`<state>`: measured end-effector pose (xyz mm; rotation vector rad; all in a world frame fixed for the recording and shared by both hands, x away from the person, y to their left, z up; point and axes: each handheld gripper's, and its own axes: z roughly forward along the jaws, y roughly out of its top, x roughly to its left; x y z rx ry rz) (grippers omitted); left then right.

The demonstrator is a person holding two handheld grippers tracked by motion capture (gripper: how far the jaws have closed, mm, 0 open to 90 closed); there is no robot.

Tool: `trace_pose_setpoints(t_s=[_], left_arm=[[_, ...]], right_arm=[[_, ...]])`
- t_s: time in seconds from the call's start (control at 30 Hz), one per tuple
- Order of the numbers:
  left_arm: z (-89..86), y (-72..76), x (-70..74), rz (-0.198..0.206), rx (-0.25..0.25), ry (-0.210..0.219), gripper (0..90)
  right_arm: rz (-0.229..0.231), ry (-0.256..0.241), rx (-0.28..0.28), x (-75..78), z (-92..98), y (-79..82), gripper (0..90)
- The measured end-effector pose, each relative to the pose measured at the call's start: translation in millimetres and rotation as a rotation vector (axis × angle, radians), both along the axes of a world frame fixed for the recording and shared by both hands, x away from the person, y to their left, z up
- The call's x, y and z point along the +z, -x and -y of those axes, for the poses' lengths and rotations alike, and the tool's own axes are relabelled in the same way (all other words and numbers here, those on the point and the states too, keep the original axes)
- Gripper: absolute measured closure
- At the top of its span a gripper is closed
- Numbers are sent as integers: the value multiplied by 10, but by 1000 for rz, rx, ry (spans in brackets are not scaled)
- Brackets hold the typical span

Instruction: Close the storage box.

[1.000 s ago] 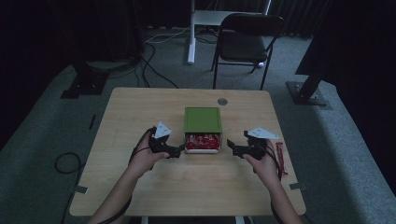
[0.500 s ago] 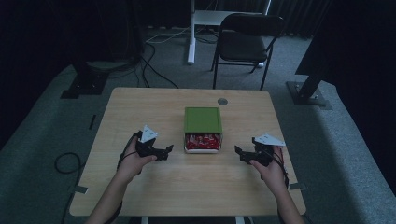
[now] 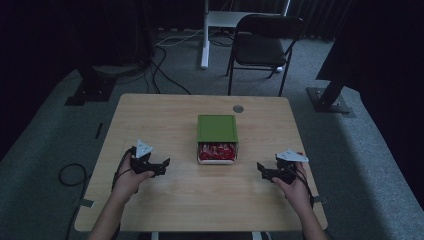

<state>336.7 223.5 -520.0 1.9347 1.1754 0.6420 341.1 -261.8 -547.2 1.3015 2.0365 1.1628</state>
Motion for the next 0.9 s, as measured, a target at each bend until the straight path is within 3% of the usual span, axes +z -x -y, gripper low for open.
trace_pose_setpoints(t_s=[0.67,0.9], left_arm=[[-500,339,-194,-55,190,-37,67],[-588,398,-231,-72,221,-36,67]], right_arm=[[-49,29,-46,-174,212,148,111],[-55,35,-55,-215,239,189,111]])
